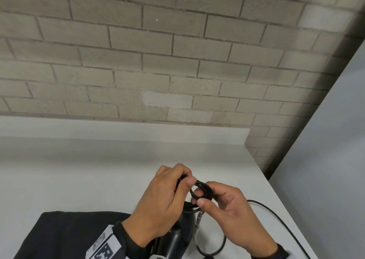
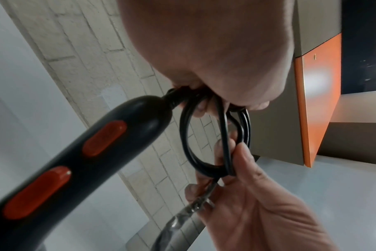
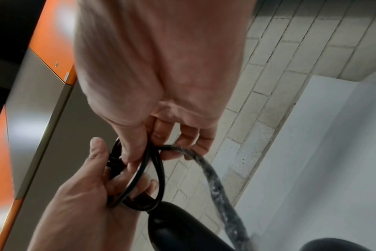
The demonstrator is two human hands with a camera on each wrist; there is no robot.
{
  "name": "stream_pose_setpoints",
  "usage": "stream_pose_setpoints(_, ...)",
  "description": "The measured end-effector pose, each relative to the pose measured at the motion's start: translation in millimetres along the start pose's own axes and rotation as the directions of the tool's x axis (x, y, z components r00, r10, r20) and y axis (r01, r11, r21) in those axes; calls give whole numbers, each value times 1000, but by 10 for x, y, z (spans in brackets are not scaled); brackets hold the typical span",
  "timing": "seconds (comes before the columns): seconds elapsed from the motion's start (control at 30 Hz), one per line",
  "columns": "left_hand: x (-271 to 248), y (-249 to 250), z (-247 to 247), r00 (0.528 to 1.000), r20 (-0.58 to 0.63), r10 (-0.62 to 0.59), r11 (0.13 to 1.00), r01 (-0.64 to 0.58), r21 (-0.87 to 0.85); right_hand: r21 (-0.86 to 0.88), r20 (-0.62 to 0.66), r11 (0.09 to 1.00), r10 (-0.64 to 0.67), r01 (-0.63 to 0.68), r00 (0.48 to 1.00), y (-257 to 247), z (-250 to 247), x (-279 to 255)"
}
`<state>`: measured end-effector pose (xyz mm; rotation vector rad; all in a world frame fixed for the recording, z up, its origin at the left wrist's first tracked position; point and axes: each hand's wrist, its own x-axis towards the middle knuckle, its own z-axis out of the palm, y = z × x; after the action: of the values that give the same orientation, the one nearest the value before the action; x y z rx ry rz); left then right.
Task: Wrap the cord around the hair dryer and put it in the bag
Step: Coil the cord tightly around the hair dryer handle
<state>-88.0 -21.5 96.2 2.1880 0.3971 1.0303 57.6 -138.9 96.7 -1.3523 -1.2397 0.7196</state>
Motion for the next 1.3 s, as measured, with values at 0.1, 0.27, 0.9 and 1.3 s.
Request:
stream_pose_setpoints(0.1,-11,5,-18,1000,5,9,1000,-9,0,4,-46,1000,-19,19,999,13,30,-1)
stream_pose_setpoints(0.27,-53,-19,-25,999,40,22,999,-21,-40,55,-77,998,-10,15,997,31,75,-7)
stream_pose_setpoints(0.9,-14,-89,117,991,-122,46,995,-34,98,-584,-400,808,-366,73,840,158,423,-39)
stream_pose_setpoints(1.3,44,-129,221,920,-291,264,955,-206,215,454,-98,842,372,-292,923,-315,71,-69)
